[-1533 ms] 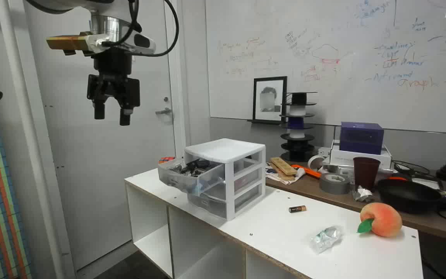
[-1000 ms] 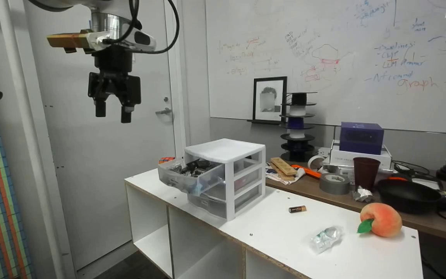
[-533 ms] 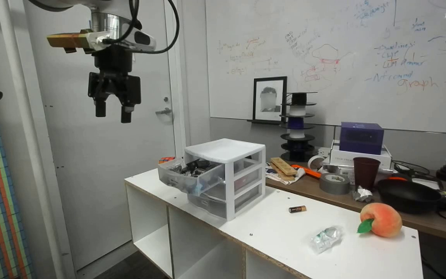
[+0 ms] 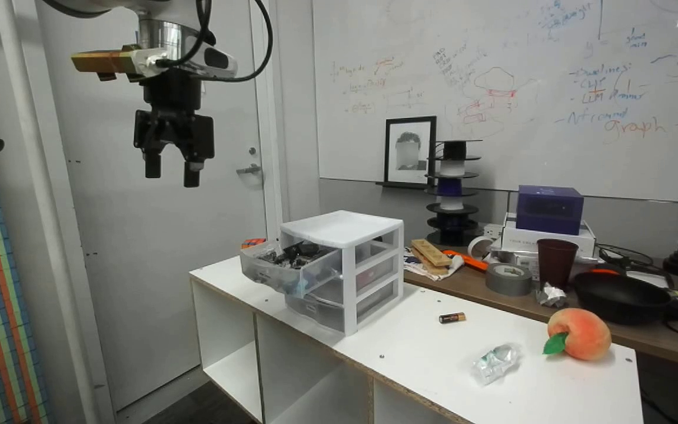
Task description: Put the battery and plastic in the open drawer respectively, then close the drawer
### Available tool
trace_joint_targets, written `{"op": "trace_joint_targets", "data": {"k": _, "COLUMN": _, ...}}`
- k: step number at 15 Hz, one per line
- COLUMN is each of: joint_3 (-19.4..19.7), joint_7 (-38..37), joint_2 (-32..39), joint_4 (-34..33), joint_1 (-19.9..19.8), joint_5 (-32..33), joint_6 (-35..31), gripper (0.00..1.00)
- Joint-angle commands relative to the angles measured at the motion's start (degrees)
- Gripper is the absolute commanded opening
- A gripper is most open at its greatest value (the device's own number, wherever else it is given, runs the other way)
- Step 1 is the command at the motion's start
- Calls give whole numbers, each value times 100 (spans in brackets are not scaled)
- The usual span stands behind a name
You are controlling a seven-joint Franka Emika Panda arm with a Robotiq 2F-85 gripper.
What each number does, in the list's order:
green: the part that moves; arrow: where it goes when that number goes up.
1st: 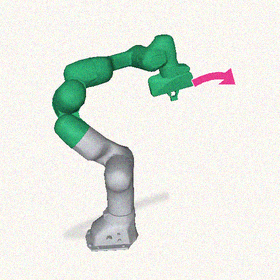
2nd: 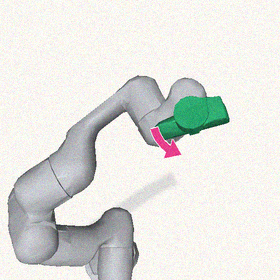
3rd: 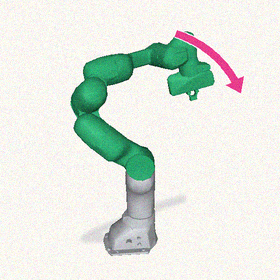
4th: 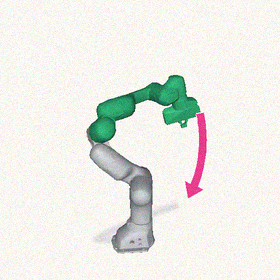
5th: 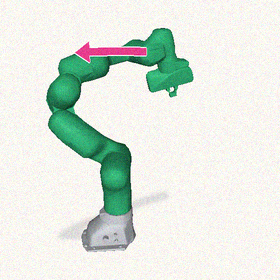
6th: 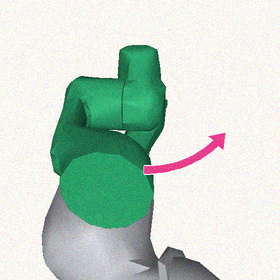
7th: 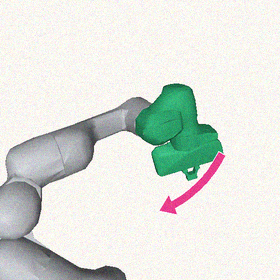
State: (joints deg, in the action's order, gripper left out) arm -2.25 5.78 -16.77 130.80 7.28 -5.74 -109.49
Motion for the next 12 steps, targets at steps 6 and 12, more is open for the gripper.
{"op": "trace_joint_targets", "data": {"k": 6, "joint_3": 437, "joint_7": 77, "joint_2": 785, "joint_4": -1279, "joint_1": -524, "joint_5": -186, "joint_6": 145, "gripper": 100}}
{"op": "trace_joint_targets", "data": {"k": 12, "joint_3": 879, "joint_7": 49, "joint_2": 2328, "joint_4": -2765, "joint_1": -1071, "joint_5": -679, "joint_6": 78, "gripper": 100}}
